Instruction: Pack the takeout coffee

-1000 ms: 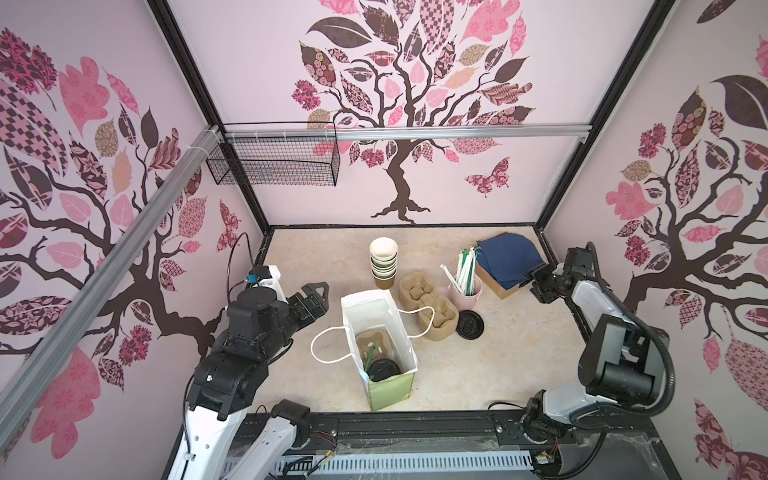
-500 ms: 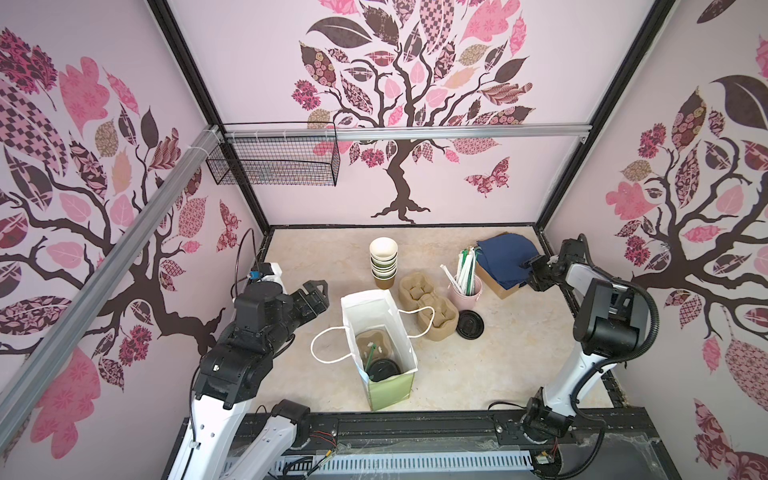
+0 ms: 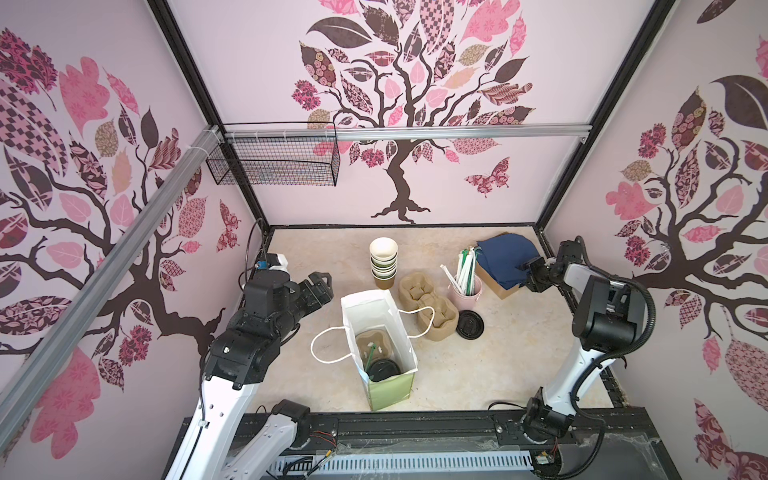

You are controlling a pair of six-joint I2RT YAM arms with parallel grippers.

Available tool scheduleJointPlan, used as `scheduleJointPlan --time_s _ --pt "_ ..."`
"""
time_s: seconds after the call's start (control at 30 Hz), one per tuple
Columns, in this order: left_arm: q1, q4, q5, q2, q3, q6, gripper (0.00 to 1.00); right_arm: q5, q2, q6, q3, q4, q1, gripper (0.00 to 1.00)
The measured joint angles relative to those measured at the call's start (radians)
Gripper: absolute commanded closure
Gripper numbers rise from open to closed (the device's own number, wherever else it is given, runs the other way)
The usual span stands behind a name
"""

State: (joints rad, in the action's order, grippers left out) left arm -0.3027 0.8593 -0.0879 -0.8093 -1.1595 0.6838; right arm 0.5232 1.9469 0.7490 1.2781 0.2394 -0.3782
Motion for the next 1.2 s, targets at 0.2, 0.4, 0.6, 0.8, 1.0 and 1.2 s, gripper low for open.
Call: scheduleJointPlan --time_s 0.2,0.4,0.6,0.8,1.0,1.2 --pt "0.0 -0.002 0.0 0.001 -0.005 0.0 0.12 0.022 0.0 0.013 0.0 -0.011 0.0 0.57" --pt "0.0 -0.002 0.0 0.008 -0.005 0.0 0.12 0.034 0.0 0.023 0.0 -0.023 0.0 0.68" --pt "0.0 0.0 -0.001 0.016 -0.006 0.0 0.12 0.041 0.0 0.037 0.0 -0.043 0.0 0.83" --pt "0.0 0.008 -0.003 0.022 -0.014 0.0 0.12 0.043 0.0 0.051 0.0 -0.05 0.0 0.71" --pt "0.0 0.012 -0.009 0.025 -0.018 0.0 0.12 0.046 0.0 0.069 -0.008 -0.066 0.0 0.73" --pt "0.0 0.018 -0.016 0.024 -0.037 -0.003 0.12 0.05 0.013 0.103 -0.014 -0.093 0.0 0.79"
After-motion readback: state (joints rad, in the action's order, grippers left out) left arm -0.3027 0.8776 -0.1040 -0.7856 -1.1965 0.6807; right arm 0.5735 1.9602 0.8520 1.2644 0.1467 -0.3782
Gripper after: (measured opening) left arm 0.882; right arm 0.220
